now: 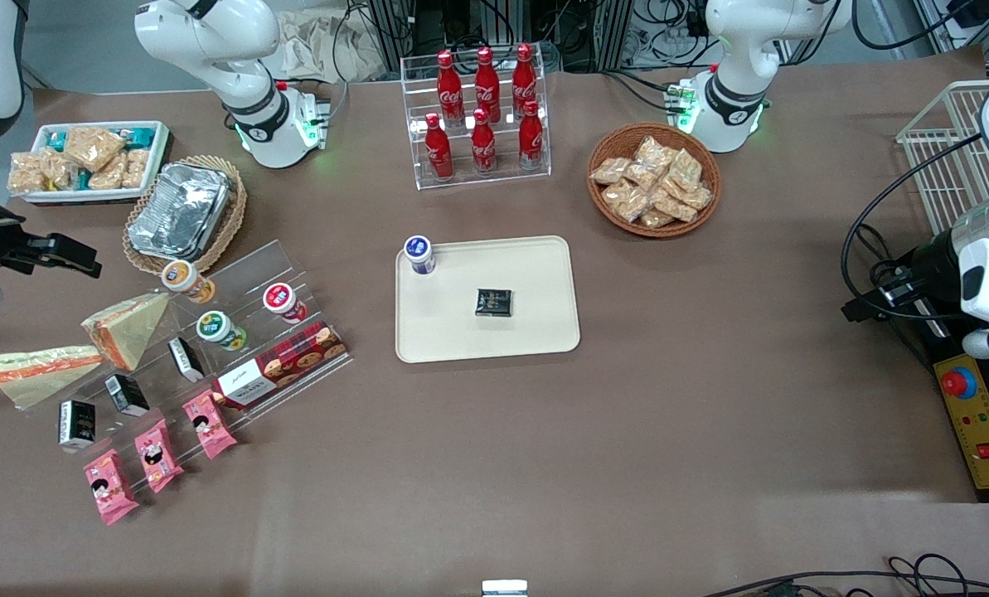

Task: Place sandwich on tray

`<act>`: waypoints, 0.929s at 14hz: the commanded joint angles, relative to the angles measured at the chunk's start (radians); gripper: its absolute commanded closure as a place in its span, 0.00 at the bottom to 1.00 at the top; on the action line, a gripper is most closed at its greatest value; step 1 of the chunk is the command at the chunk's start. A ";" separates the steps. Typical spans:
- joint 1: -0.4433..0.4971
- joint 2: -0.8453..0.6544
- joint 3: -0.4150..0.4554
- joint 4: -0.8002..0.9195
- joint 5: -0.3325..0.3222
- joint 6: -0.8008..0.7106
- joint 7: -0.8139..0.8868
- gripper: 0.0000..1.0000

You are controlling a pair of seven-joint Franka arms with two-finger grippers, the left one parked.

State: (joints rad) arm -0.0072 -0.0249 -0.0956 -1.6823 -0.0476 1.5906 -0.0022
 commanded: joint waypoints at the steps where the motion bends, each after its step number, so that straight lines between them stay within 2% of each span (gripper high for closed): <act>1: 0.003 0.002 0.002 0.030 0.021 -0.020 0.001 0.01; 6: 0.000 -0.007 -0.004 0.032 0.061 -0.014 0.008 0.01; 13: -0.010 -0.012 -0.009 0.030 0.061 -0.028 -0.001 0.01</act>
State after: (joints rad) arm -0.0097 -0.0306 -0.0992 -1.6655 -0.0064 1.5831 -0.0014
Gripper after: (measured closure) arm 0.004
